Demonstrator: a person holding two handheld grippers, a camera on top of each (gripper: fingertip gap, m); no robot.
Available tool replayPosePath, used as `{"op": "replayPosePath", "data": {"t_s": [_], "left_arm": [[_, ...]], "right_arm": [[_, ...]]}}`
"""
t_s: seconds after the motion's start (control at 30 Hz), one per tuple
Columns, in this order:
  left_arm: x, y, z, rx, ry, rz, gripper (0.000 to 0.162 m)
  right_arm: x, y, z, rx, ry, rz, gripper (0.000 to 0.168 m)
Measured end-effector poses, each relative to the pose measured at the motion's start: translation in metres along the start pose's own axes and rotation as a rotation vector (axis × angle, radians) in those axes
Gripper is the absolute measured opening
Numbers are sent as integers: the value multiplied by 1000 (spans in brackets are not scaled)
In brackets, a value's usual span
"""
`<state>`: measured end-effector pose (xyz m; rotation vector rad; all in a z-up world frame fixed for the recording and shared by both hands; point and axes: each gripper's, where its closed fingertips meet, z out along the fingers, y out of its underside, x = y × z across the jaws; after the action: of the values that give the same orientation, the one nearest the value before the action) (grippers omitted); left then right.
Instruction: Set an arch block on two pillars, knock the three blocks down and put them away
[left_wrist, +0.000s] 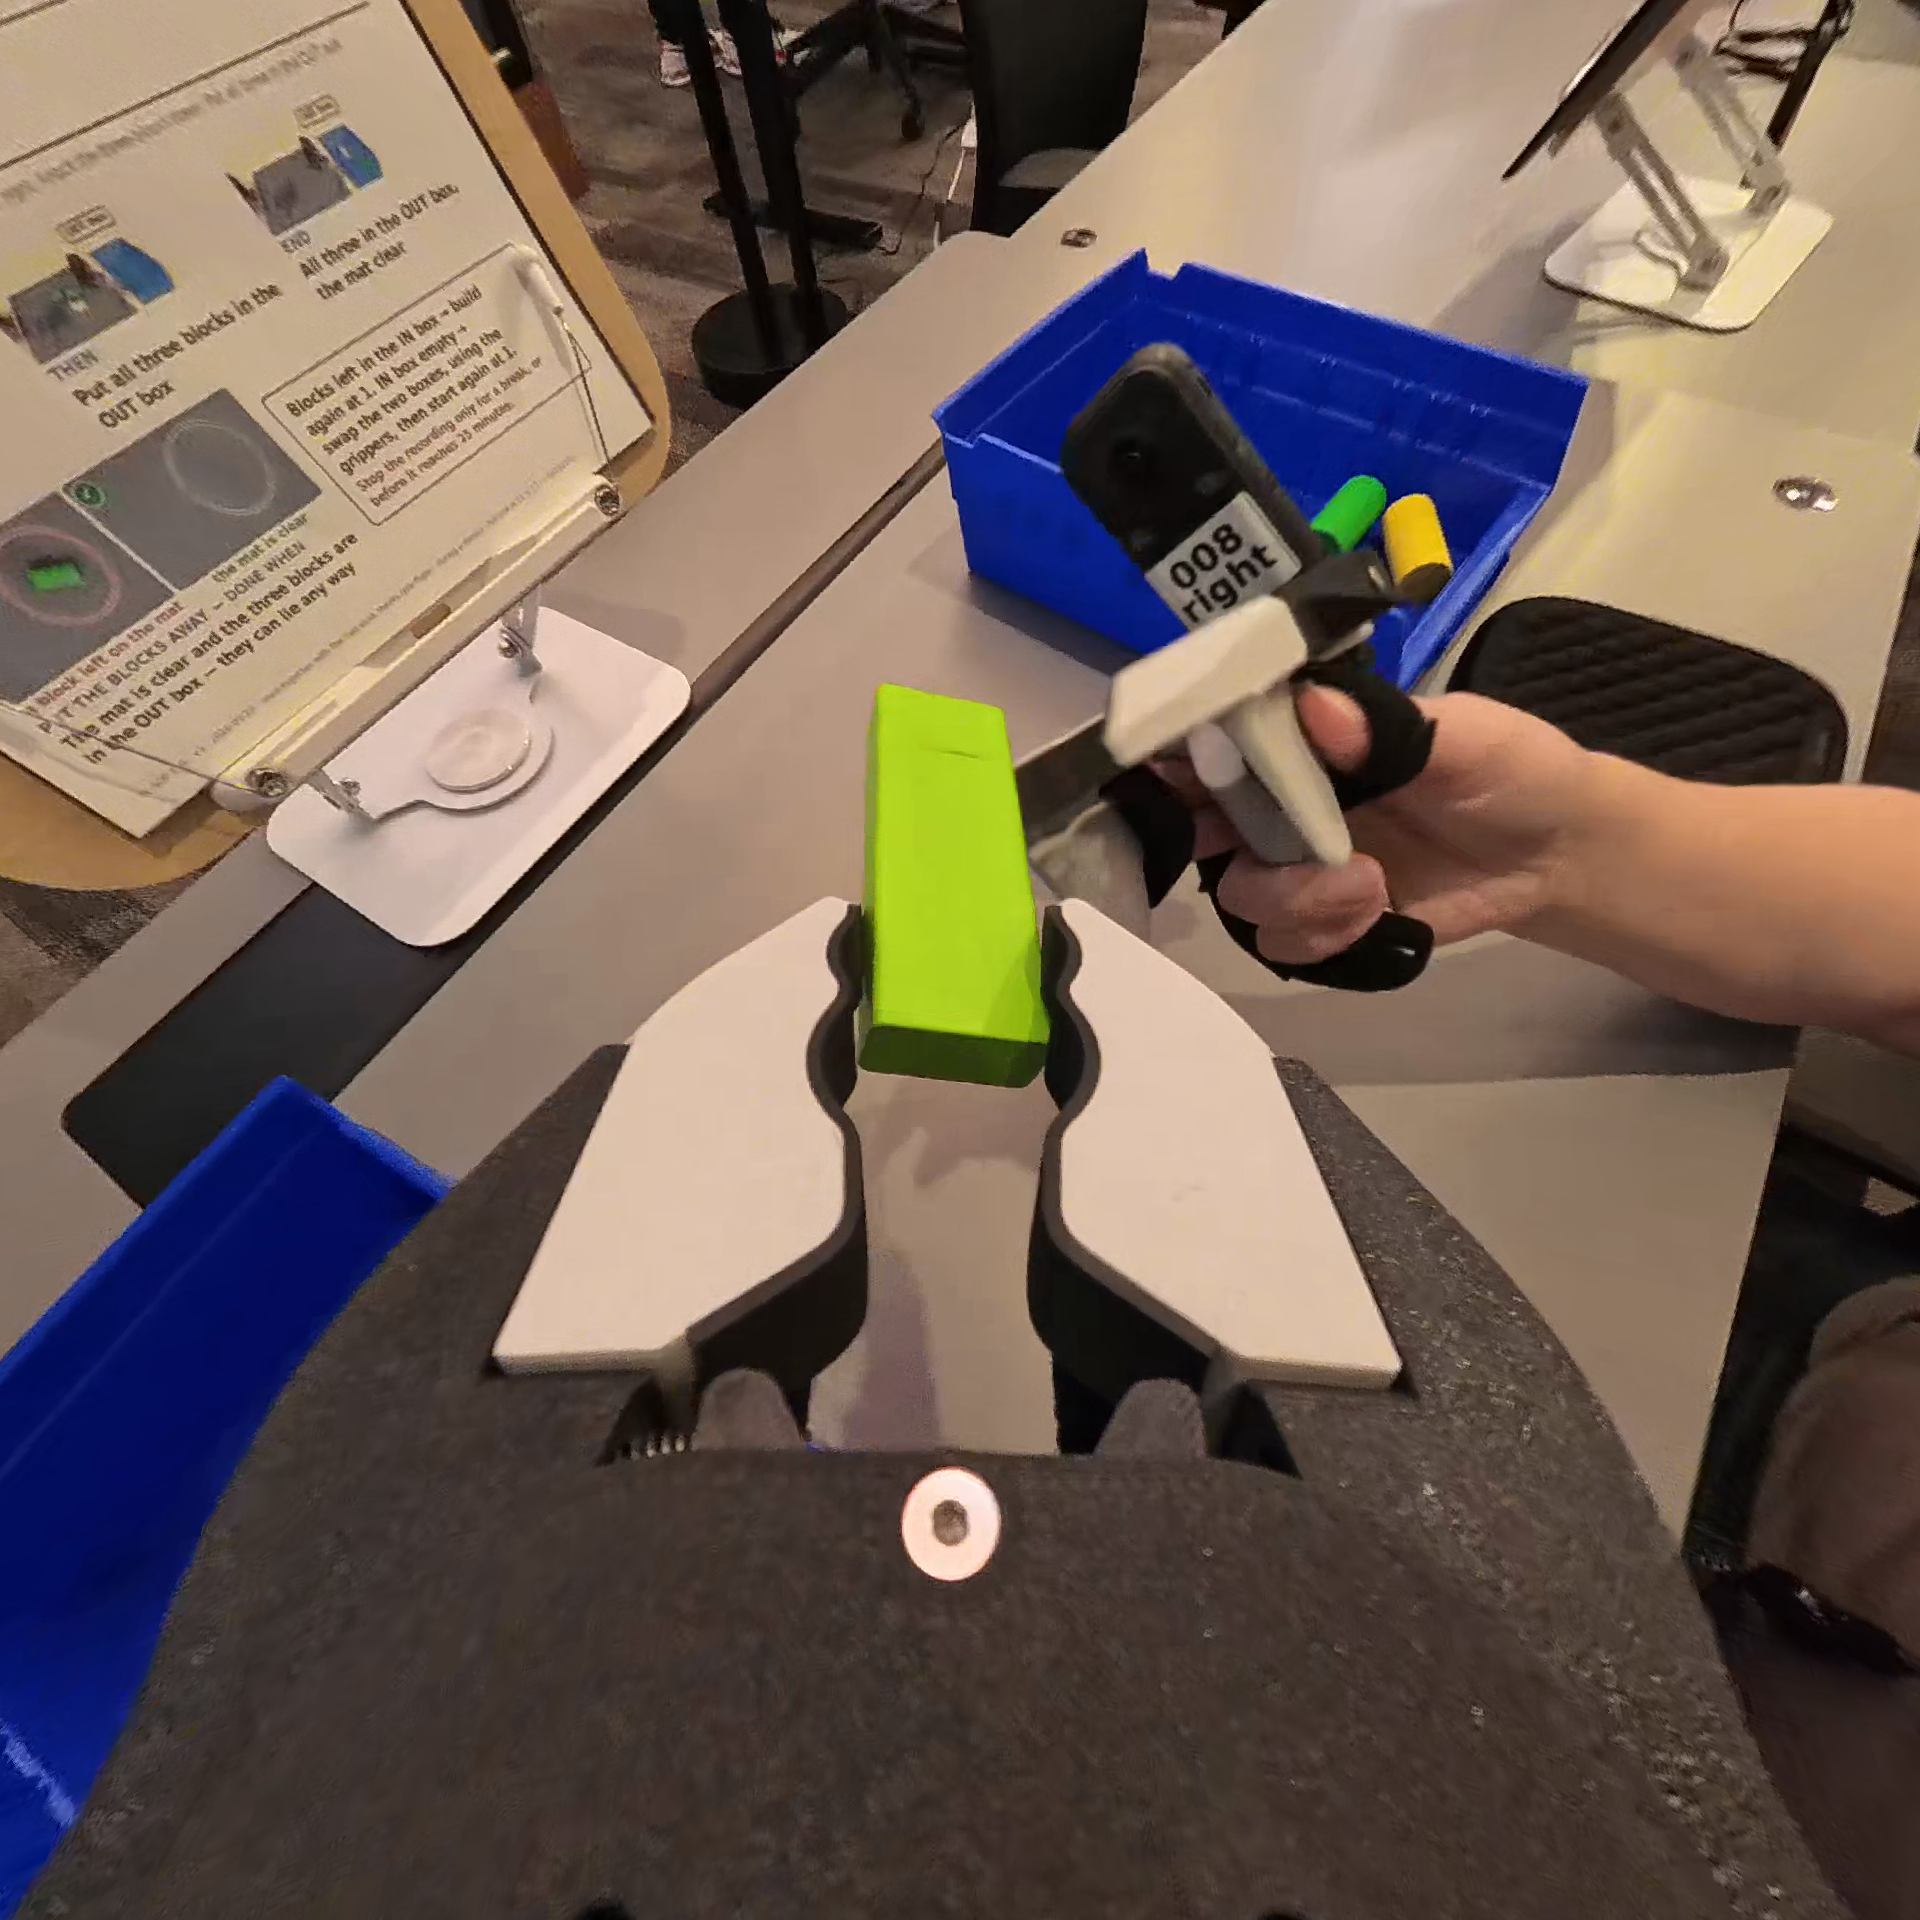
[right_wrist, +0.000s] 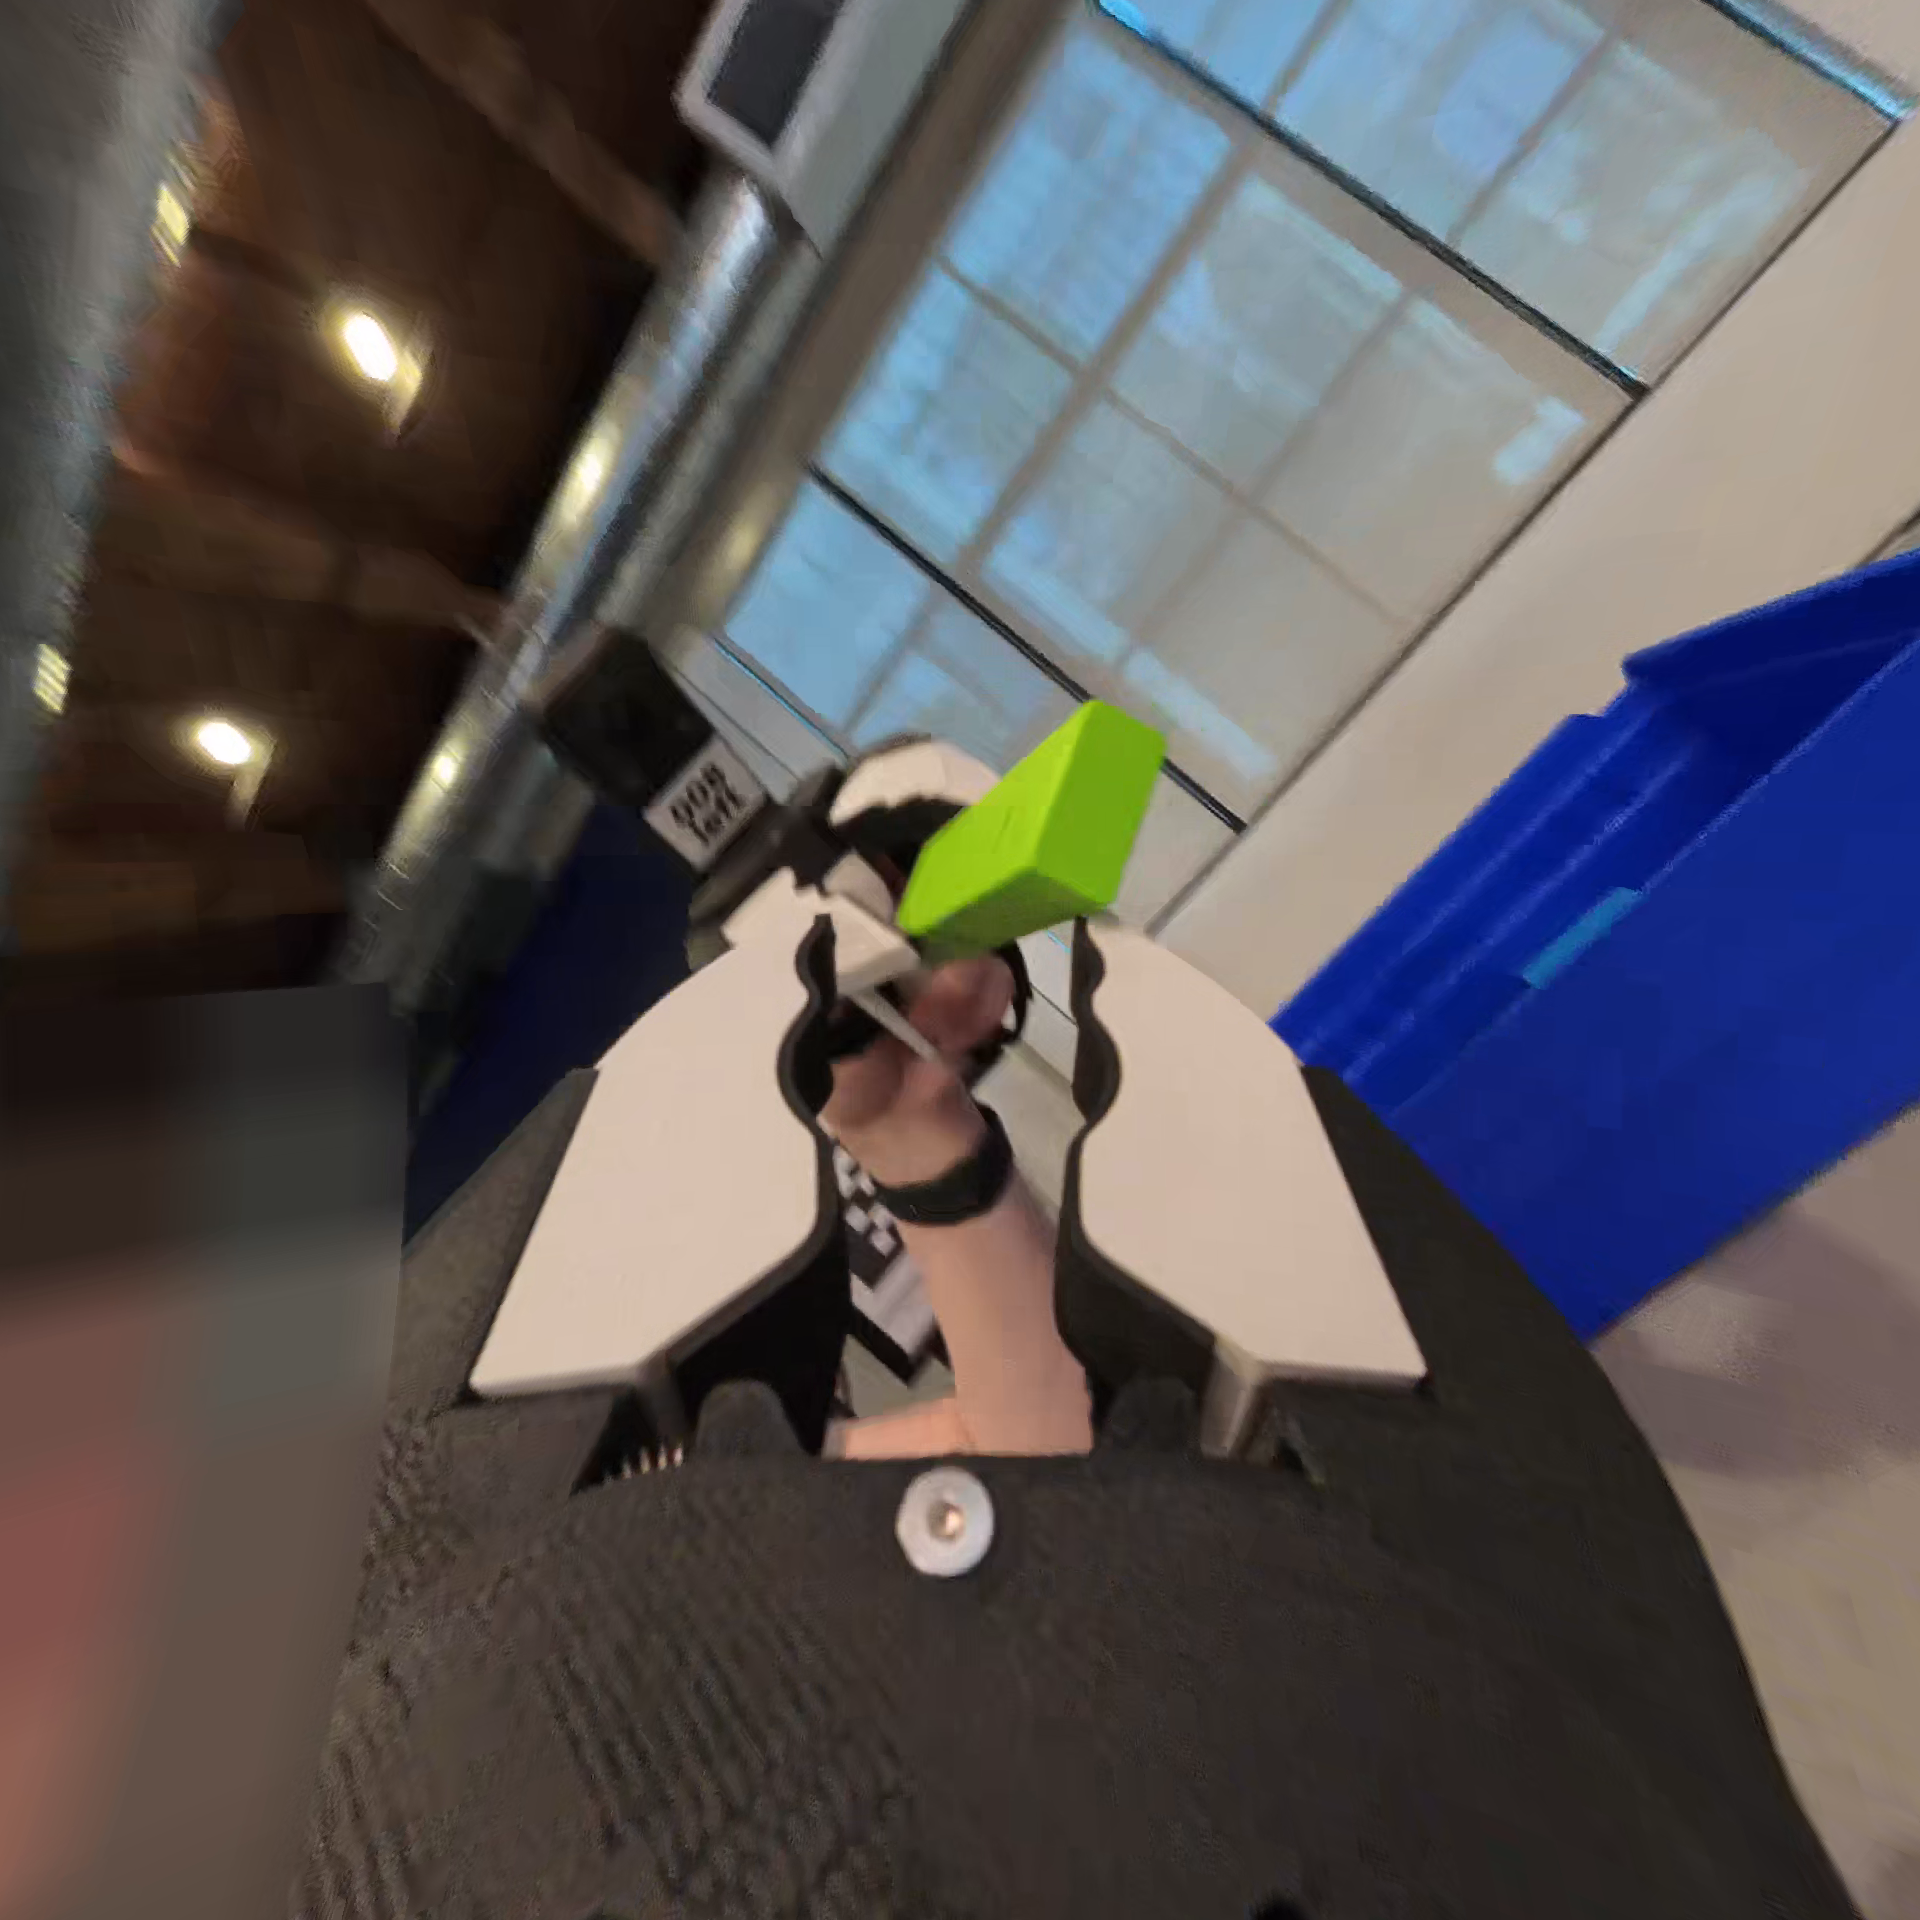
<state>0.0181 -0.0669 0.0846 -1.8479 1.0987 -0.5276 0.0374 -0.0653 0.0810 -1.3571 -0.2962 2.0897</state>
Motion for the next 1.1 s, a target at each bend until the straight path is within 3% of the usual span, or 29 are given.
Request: {"op": "replayPosePath", "data": {"t_s": [0.23, 0.27, 0.33, 0.43, 0.53, 0.63, 0.77, 0.93, 1.1], "left_arm": [[12, 13, 22, -69, 53, 15, 30], [4, 17, 21, -96, 10, 20, 38], [-19, 23, 10, -128, -113, 34, 53], [-60, 37, -22, -161, -298, -6, 50], [-83, 72, -55, -271, -351, -94, 42], [-106, 126, -86, -459, -427, -226, 43], [-134, 167, -110, -584, -554, -367, 35], [-144, 176, -106, -616, -563, -366, 30], [-145, 175, -100, -624, -563, -346, 28]], "right_arm": [[9, -11, -11, 5, 142, -101, 17], [11, -14, -15, -16, 187, -157, 17], [29, -23, -29, -62, 368, -307, 16], [80, -26, -59, -223, 733, -544, 16], [123, -19, -75, -293, 909, -682, 16], [154, -12, -84, -315, 990, -761, 16], [162, -13, -85, -267, 1022, -862, 16], [165, -26, -93, -194, 1078, -1002, 16], [183, -20, -97, -235, 1109, -972, 16]]}}
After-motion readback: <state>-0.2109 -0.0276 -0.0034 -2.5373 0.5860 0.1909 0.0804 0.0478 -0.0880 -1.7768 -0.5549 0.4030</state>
